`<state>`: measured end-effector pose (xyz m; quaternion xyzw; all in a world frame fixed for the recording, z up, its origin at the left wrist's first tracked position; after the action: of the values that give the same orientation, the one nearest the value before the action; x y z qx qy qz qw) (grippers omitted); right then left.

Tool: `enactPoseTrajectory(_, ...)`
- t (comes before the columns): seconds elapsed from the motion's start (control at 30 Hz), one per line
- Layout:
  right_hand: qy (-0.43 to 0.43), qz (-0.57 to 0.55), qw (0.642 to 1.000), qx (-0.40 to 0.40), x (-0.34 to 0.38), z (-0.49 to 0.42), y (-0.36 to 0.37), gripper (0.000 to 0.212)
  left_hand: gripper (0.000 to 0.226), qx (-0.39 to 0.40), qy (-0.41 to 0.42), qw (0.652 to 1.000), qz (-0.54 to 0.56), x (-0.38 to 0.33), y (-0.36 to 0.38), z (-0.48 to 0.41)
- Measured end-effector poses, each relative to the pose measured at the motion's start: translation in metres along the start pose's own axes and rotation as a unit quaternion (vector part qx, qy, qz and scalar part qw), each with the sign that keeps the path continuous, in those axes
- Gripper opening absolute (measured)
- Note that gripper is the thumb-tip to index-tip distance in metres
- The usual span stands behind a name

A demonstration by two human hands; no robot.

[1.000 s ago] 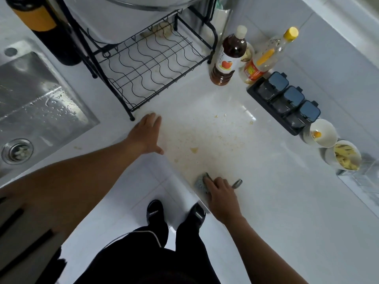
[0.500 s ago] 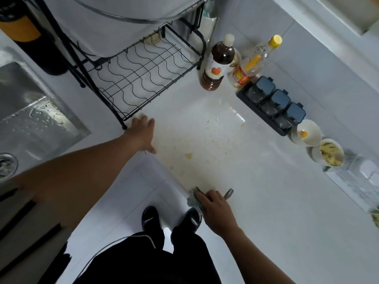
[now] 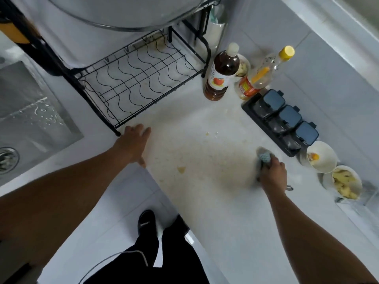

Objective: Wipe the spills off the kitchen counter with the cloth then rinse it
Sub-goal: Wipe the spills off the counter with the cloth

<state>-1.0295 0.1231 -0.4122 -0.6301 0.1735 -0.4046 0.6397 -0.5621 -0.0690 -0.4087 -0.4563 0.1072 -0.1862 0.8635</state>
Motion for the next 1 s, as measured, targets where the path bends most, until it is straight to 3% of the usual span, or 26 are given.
enactPoseTrajectory(0.17,0.035,-0.018,0.999,-0.03,0.019,-0.031,0.004,0.043,0.149,-0.003,-0.039,0.999,0.002,0.002,-0.003,-0.006)
enactPoseTrajectory(0.27,-0.116,-0.029,0.993,-0.01,0.057,0.004,0.015,0.046,0.152,0.005,-0.049,0.999,0.005,-0.001,-0.003,-0.007)
enactPoseTrajectory(0.33,-0.255,-0.008,0.966,0.037,0.071,0.03,0.026,0.046,0.153,0.001,-0.054,0.998,0.013,-0.002,-0.004,-0.006)
enactPoseTrajectory(0.4,-0.315,0.006,0.948,0.055,0.068,0.029,0.029,0.047,0.153,0.001,-0.06,0.998,0.024,-0.001,-0.006,-0.004)
enactPoseTrajectory(0.53,-0.124,-0.033,0.991,-0.023,0.043,-0.004,0.016,0.043,0.152,-0.006,-0.071,0.997,0.02,0.0,-0.009,-0.002)
enactPoseTrajectory(0.57,-0.109,-0.037,0.993,-0.033,0.046,0.001,0.014,0.044,0.152,-0.005,-0.072,0.997,0.015,0.0,-0.01,-0.001)
enactPoseTrajectory(0.63,-0.195,-0.011,0.981,0.012,0.068,0.021,0.025,0.046,0.152,-0.008,-0.07,0.998,0.007,-0.002,-0.011,0.001)
enactPoseTrajectory(0.7,-0.334,0.017,0.941,0.058,0.085,0.042,0.034,0.047,0.152,-0.005,-0.056,0.998,-0.027,-0.007,-0.012,0.0)
enactPoseTrajectory(0.73,-0.34,0.024,0.938,0.068,0.083,0.039,0.035,0.046,0.152,-0.007,-0.045,0.998,-0.051,-0.01,-0.013,-0.001)
enactPoseTrajectory(0.8,-0.203,-0.007,0.978,0.046,0.063,0.02,0.028,0.044,0.151,-0.01,-0.033,0.997,-0.074,-0.013,-0.014,-0.003)
enactPoseTrajectory(0.87,-0.085,-0.027,0.996,0.011,0.047,0.021,0.024,0.044,0.15,0.005,-0.03,0.999,-0.045,-0.011,-0.01,-0.005)
enactPoseTrajectory(0.9,-0.1,-0.018,0.995,0.006,0.052,0.03,0.026,0.044,0.149,0.01,-0.028,0.999,-0.027,-0.009,-0.008,-0.005)
enactPoseTrajectory(1.0,-0.279,0.008,0.959,0.051,0.076,0.053,0.036,0.045,0.149,0.016,-0.022,1.0,0.006,-0.008,-0.006,-0.005)
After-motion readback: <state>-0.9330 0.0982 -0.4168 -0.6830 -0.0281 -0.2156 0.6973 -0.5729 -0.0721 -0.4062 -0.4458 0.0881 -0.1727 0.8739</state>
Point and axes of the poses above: each hand's wrist, its own z-axis away from the middle knuckle, its own y-axis out of the palm, x = y × z, the point moved 9 cm from there along -z, towards the middle knuckle, and after that the axes turned 2 degrees about -x, right-handed, at the moved point
